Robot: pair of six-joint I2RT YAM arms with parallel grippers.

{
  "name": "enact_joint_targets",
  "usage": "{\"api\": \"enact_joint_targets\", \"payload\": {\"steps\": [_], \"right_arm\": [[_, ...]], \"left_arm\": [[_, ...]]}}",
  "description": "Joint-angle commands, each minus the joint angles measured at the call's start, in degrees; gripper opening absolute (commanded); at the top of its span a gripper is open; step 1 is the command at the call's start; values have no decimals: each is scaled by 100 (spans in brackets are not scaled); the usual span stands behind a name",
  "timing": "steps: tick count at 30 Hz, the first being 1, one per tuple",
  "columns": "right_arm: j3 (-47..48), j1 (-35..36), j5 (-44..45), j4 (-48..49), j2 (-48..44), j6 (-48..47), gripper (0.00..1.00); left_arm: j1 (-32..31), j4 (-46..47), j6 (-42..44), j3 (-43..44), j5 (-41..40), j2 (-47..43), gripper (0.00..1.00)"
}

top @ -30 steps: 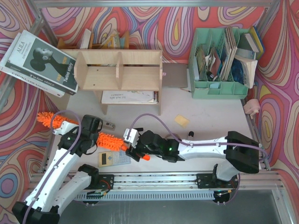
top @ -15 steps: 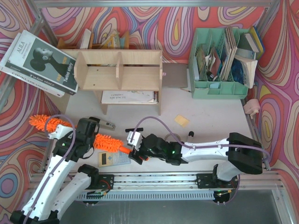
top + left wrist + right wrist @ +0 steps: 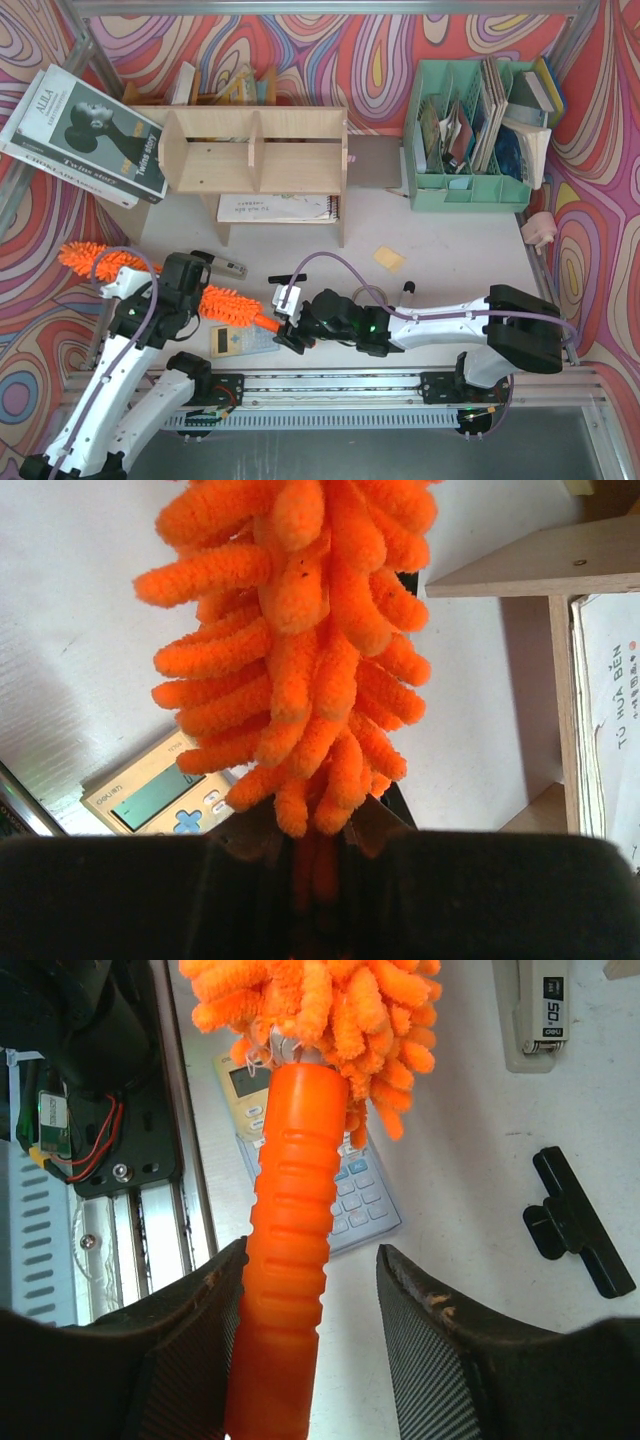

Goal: Dust the bookshelf with a duster

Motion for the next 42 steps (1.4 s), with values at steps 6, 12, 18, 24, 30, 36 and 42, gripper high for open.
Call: {"api": "enact_joint_targets", "payload": {"steps": [6,12,18,24,30,36,42], "right_arm": [[-46,-9,229,115,27,-10,34],[2,-14,419,32,41,-28,22],[60,-12,619,-43,108,-15,11],[79,-11,702,-42,38,60,0],[101,-5,626,-99,-209,29,0],[101,46,626,-228,-437,-71,0],[-8,101,631,-449,-766,-158,0]], "left_arm": [[-19,-352,4,343,-199,-163,0],[-13,-537,-104,327,-311,-338,0],[-19,-621,-185,278,-363,-589,0],[-18,-714,-191,253,-392,-654,9],[-17,-920,-162,331,-621,-859,55],[-11,-1696,105,1031,-1429,-1240,90],[-17,-2053,1200,2179,-2291,-1477,98]]}}
